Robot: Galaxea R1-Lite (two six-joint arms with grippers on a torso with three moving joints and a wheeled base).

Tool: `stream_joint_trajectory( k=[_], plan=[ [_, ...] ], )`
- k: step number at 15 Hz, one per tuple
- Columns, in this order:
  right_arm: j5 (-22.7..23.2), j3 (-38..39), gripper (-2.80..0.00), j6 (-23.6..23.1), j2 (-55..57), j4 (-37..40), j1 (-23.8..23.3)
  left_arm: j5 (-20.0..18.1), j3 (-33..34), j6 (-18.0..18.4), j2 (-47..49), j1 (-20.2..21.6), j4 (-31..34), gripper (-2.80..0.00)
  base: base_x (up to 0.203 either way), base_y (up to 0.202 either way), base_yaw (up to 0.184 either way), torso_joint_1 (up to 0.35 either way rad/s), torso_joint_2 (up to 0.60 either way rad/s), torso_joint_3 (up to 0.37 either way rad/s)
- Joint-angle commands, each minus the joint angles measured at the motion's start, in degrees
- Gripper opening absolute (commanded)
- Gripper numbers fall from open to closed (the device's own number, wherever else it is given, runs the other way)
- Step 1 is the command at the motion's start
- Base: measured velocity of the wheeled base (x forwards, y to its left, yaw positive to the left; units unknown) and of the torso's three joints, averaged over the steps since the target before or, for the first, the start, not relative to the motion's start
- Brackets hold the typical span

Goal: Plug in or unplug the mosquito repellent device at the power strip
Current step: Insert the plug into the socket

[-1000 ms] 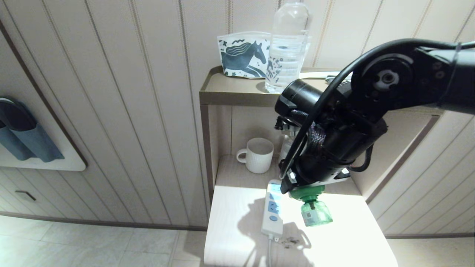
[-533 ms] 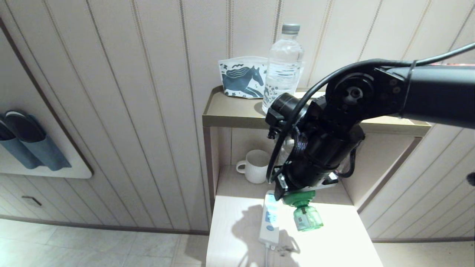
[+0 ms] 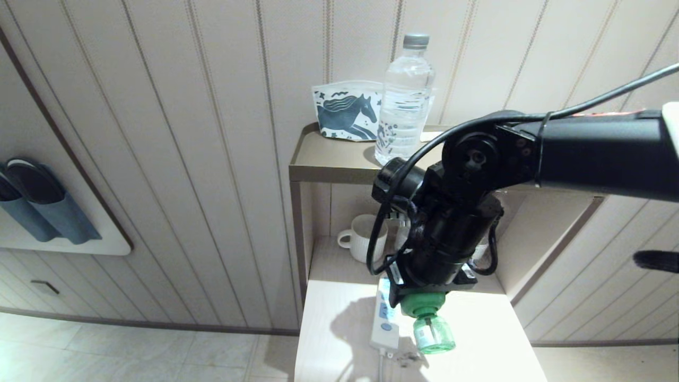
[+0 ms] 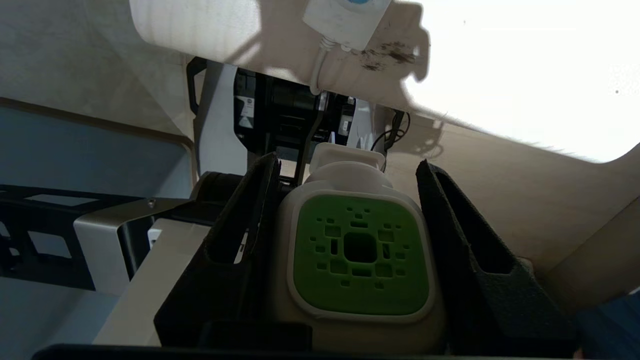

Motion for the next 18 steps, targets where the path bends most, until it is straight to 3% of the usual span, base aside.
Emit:
stream_joint_trajectory(
  k=[1,14,18],
  plan=[
    [0.0,-0.1,-2.8,0.2,1.2,0.2,0.1,0.0,0.0,0.0,0.1,0.0,0.0,-2.8,0.0,0.0,0.0,0.0,0.0,0.0],
    [-0.1,-3.9,-2.8,1.1,10.2,2.6,-0.2,0.0,0.0,0.0,0.1,0.0,0.0,-2.8,0.0,0.0,0.0,0.0,0.0,0.0],
    [0.2,-3.9,-2.8,5.3,11.4,2.1,2.3,0.0,0.0,0.0,0.1,0.0,0.0,-2.8,0.0,0.0,0.0,0.0,0.0,0.0]
  ],
)
